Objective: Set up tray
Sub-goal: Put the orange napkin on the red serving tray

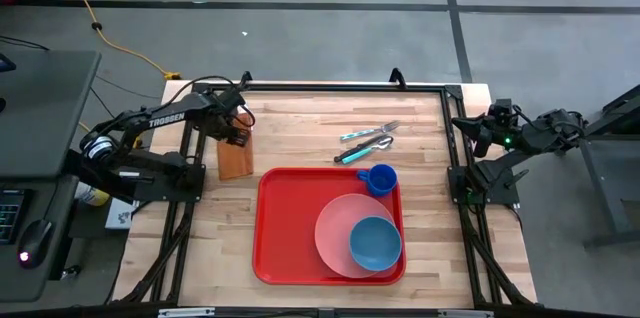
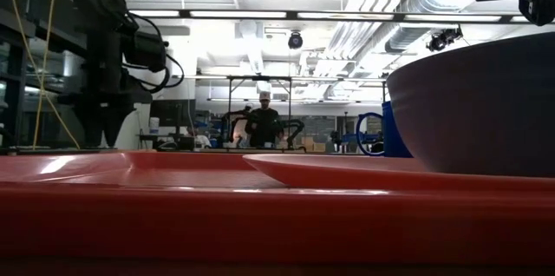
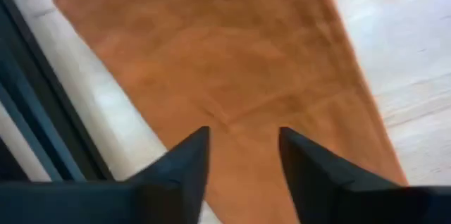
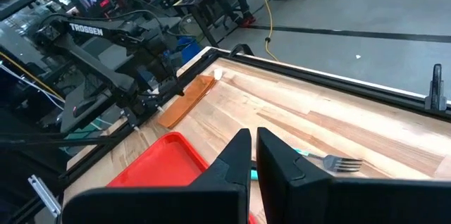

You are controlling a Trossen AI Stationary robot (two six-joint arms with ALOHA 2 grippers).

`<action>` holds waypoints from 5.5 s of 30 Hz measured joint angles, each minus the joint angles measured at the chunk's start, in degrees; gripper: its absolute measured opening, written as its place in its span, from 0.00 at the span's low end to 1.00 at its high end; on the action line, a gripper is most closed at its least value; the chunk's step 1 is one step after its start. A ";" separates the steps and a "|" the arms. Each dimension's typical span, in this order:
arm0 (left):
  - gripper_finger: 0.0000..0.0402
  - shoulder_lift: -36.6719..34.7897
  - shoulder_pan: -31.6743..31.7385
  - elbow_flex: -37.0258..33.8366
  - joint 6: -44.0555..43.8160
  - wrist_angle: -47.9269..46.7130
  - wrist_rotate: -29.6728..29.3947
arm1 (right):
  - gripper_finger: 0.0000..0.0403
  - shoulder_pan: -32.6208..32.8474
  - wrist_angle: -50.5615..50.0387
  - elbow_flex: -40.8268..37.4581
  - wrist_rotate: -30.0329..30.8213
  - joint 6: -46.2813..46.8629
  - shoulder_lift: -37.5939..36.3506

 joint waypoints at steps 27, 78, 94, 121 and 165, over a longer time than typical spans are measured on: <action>0.84 0.15 6.10 -6.86 -4.84 2.50 1.07 | 0.00 0.01 -0.02 0.00 -1.53 -0.46 0.00; 0.52 0.19 5.93 -9.94 -11.70 11.94 7.24 | 0.00 0.01 -0.87 0.02 0.42 -0.92 0.00; 0.05 -0.07 5.85 -11.98 -8.45 15.17 4.05 | 0.00 0.01 -0.85 0.02 0.35 0.06 0.00; 0.04 -20.35 5.99 -12.81 -5.42 16.02 11.82 | 0.01 -0.02 -0.83 0.02 -0.45 -0.42 0.00; 0.04 -41.29 -14.35 -12.59 -21.22 27.83 37.18 | 0.00 0.01 -0.85 0.02 0.57 0.42 0.00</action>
